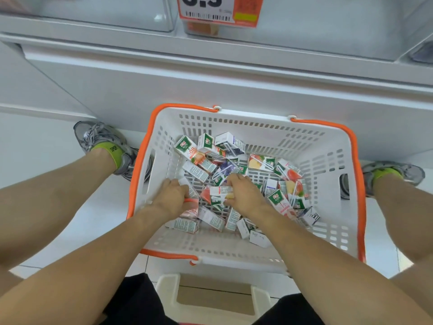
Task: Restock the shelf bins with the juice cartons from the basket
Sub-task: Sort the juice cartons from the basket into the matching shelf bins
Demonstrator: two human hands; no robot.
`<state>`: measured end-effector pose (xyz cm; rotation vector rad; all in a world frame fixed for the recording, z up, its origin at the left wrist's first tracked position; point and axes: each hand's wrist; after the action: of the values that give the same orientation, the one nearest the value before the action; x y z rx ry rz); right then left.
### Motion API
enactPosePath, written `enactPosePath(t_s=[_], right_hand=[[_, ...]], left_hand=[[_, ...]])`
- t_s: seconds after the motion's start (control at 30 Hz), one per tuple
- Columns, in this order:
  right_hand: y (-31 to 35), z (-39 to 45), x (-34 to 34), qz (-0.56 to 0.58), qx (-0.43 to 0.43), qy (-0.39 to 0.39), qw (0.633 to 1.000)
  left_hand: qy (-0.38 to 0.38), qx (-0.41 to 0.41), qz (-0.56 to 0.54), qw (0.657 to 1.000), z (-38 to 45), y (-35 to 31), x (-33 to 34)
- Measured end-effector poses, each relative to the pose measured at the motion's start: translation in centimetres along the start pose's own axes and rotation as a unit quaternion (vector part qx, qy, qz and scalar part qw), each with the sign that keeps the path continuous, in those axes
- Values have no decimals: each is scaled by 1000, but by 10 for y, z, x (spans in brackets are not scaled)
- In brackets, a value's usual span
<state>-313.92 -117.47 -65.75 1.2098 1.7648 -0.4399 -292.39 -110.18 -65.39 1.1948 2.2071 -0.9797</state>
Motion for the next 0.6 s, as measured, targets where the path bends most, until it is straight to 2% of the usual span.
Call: enactPosePath(t_s=[0.13,0.23,0.3,0.37,0.43,0.5,0.6], right_hand=[[-8,-3,-1,44,54,60,996],[-20,-7,-6,161,98,108,976],[-26,-10,-12,248,104,150,951],[-29,-14,-21,329,104,172,923],[-29,-19,-32,384,104,161,903],[-30,-22,-43,439,102,140,882],[-27,-27,-66,501,83,104,855]], left_hand=[[30,-20,-38,999,-4,-4,-5],[19,-42,-84,995,-11,-14,-8],[5,-69,-170,983,-15,-21,-8],[-3,-85,-316,945,-17,-29,-11],[6,-93,-445,891,-18,-37,-21],[16,-92,-499,861,-21,-47,-35],[20,-64,-527,847,-28,-66,-59]])
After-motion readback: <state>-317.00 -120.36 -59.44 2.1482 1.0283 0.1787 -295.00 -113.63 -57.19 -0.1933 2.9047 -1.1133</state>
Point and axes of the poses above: each hand's wrist, its own z-axis towards the middle knuckle, its own x-axis out of the palm, y = z × x, and after that the axes turned 14 degrees about -z, right-handed
